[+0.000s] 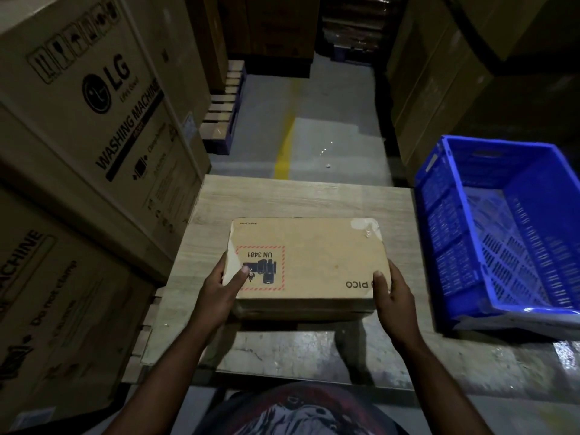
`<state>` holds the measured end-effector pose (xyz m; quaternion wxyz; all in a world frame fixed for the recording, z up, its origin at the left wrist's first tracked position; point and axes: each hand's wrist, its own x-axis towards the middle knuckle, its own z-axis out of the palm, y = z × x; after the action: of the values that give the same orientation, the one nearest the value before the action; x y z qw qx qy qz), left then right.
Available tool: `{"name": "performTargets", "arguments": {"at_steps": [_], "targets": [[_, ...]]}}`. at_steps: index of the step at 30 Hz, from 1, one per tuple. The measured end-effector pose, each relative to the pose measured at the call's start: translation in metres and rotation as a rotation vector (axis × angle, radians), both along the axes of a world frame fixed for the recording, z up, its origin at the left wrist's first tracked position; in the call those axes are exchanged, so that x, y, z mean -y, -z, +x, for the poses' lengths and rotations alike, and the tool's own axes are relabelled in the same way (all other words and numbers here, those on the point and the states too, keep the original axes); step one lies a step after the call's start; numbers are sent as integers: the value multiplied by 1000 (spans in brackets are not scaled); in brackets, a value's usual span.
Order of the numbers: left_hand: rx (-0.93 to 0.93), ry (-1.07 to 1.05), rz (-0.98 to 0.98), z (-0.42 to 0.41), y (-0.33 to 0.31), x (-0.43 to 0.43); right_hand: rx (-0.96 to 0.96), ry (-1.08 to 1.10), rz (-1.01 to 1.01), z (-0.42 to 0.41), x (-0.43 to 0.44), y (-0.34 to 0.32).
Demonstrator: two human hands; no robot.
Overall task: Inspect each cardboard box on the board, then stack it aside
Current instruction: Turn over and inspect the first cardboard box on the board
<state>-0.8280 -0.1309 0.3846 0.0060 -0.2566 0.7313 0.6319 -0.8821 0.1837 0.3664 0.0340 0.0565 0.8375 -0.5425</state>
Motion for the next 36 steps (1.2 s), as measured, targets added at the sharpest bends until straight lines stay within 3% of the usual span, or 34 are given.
{"name": "performTargets", "arguments": {"at_steps": [4,9,17,24,30,33,35,36], "targets": [[-17,-13,-25,5,5,-3,47,63,-90,2,0,2],[36,-282,427,24,26,-5,220,251,-379,18,-6,2],[73,-283,452,31,23,-21,360,155,-263,38,-3,19],[86,-313,645,14,18,-8,196,152,-254,14,-8,-43],[250,-254,555,10,21,-28,-29,24,-60,-3,-7,-89],[377,-81,185,4,23,-19,-119,-19,31,3,0,-88],[394,123,-141,0,14,-9,-191,-53,70,9,9,-88],[381,181,-206,-3,4,-6,-233,-72,92,12,12,-86]]}}
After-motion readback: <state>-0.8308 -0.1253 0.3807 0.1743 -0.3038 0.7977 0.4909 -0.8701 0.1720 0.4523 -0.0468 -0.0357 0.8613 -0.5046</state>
